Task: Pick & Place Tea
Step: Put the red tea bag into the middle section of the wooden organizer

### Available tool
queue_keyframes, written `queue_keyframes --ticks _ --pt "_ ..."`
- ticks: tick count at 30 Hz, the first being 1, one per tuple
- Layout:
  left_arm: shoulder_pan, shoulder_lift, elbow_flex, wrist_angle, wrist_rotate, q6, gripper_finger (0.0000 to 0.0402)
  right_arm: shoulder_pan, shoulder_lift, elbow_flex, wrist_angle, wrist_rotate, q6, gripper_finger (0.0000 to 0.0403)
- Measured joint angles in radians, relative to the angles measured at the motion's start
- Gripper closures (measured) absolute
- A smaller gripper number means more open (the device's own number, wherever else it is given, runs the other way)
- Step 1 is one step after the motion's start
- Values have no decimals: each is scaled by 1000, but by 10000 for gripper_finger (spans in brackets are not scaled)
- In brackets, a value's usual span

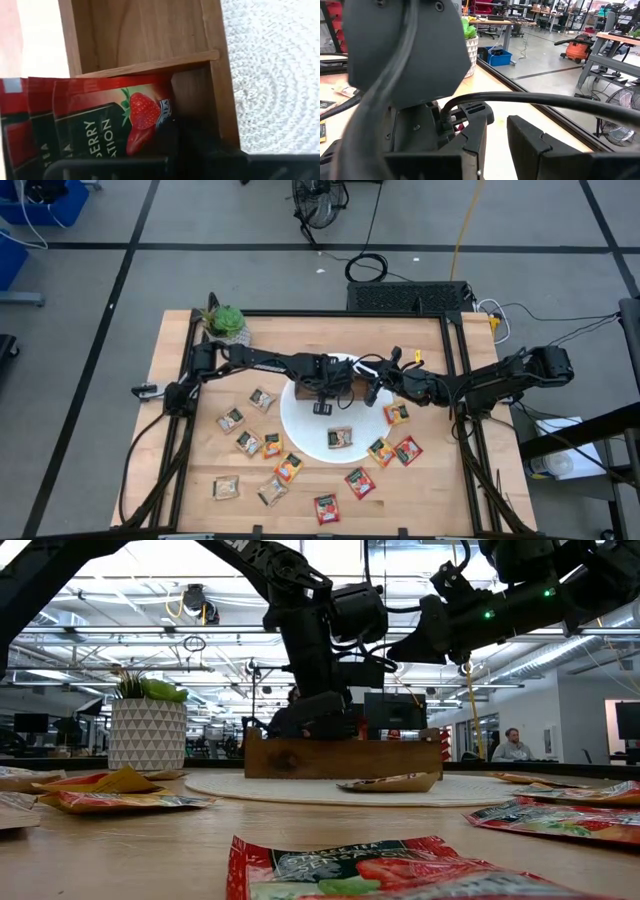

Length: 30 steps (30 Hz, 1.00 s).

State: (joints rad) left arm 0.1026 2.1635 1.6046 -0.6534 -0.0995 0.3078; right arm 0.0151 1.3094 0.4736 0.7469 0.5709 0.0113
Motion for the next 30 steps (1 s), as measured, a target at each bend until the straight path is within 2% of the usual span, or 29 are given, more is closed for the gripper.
queue_keyframes --ticks 6,15,24,30 --pt "-15 -1 -1 -7 -87 0 371 0 0 0 -3 0 0 339" --pt "-25 -1 -1 -10 -98 -4 398 0 0 0 -3 0 0 339" --pt "-53 -3 10 -14 -133 -4 362 0 0 0 -3 0 0 339" --pt "-54 -3 13 -11 -145 -1 365 0 0 0 -3 0 0 339"
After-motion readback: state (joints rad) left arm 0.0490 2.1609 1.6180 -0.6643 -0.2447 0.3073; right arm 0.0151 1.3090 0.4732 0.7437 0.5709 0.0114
